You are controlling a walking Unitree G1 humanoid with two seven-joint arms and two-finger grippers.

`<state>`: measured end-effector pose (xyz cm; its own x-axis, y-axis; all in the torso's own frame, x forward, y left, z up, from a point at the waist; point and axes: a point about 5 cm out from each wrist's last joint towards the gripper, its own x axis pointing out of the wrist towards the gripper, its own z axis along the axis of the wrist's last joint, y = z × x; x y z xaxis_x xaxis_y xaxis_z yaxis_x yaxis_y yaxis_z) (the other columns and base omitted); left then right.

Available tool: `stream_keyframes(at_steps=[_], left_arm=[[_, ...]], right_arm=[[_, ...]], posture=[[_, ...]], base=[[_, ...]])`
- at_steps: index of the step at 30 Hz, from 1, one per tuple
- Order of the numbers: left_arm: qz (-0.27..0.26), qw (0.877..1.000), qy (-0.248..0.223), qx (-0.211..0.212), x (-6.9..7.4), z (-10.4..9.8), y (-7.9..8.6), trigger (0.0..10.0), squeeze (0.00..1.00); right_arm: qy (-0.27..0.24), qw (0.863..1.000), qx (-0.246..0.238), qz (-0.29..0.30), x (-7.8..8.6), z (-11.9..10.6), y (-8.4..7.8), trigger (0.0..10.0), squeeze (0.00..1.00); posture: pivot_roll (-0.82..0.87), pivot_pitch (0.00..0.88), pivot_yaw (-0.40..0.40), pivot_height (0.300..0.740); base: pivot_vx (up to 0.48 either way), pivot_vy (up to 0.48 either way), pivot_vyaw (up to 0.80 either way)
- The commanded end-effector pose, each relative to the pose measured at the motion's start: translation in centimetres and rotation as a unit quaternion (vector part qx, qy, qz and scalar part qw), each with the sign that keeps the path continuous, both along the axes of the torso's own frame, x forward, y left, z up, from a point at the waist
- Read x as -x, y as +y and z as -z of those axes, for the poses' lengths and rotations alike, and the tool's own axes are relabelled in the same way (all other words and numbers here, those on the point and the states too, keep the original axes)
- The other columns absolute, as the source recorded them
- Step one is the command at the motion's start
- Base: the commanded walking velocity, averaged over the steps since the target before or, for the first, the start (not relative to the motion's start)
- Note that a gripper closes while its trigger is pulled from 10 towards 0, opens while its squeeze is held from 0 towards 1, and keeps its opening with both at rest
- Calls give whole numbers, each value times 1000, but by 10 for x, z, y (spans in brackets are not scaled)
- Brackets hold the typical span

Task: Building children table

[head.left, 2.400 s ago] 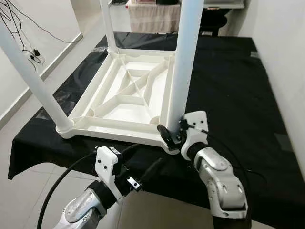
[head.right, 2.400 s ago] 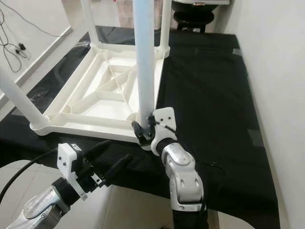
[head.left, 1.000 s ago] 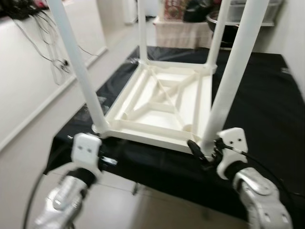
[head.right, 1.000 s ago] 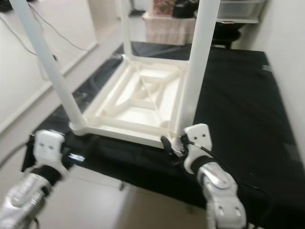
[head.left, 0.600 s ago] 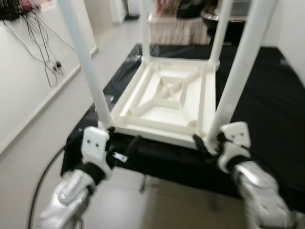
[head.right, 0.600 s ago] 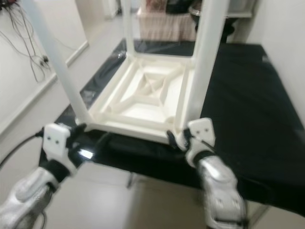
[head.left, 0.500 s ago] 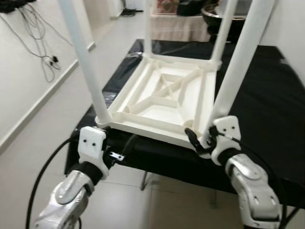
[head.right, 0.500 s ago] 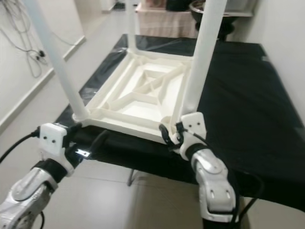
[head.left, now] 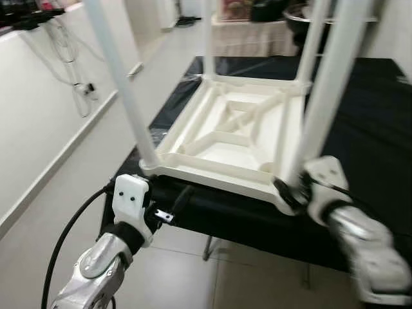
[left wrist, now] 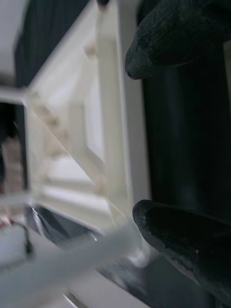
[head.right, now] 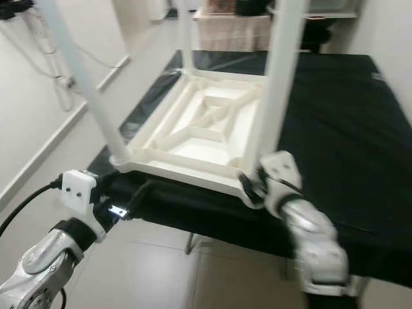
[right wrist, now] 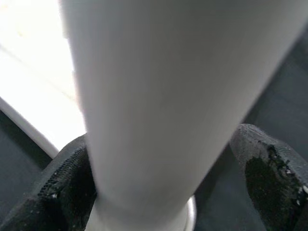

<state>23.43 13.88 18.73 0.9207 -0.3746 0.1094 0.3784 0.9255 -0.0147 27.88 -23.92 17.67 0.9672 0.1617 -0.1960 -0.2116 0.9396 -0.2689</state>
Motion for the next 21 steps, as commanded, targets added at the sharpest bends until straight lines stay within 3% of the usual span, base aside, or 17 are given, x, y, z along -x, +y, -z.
stream_keyframes(at_steps=[1,3,5,6,7,9,11,12,13,15,17,18,19,21], left_arm=[[20,1000,11,-1,3,2,-2,10000,0],[20,1000,11,-1,3,2,-2,10000,0],[49,999,20,1,6,4,-7,10000,0],[49,999,20,1,6,4,-7,10000,0],[65,998,24,0,8,6,-11,10000,0],[65,998,24,0,8,6,-11,10000,0],[92,995,31,-4,11,9,-16,10000,0],[92,995,31,-4,11,9,-16,10000,0],[103,994,37,-6,14,11,-17,10000,0],[103,994,37,-6,14,11,-17,10000,0],[119,992,47,-13,20,17,-19,10000,0],[119,992,47,-13,20,17,-19,10000,0],[124,991,51,-16,22,19,-19,10000,0],[124,991,51,-16,22,19,-19,10000,0]], right_arm=[[17,997,-12,-72,13,-2,2,10000,0],[17,997,-12,-72,13,-2,2,10000,0],[29,986,-22,-161,31,-8,7,10000,0],[29,986,-22,-161,31,-8,7,10000,0],[23,979,-27,-200,37,-13,11,10000,0],[23,979,-27,-200,37,-13,11,10000,0],[27,964,-41,-261,46,-17,20,10000,0],[27,964,-41,-261,46,-17,20,10000,0],[52,954,-39,-292,53,-13,23,10000,0],[52,954,-39,-292,53,-13,23,10000,0],[119,934,-3,-338,66,-1,21,10000,0],[119,934,-3,-338,66,-1,21,10000,0],[159,921,11,-355,73,6,19,10000,0],[159,921,11,-355,73,6,19,10000,0]], posture=[[-27,145,55,740],[-27,145,55,740],[-37,139,61,740],[-37,139,61,740],[-40,137,61,740],[-40,137,61,740],[-38,133,59,740],[-38,133,59,740],[-36,133,56,740],[-36,133,56,740],[-32,128,48,740],[-32,128,48,740],[-31,125,48,740],[-31,125,48,740]], base=[[0,0,0],[0,0,0],[0,0,0],[0,0,0],[0,0,0],[0,0,0],[0,0,0],[0,0,0],[0,0,0],[0,0,0],[0,0,0],[0,0,0],[0,0,0],[0,0,0]])
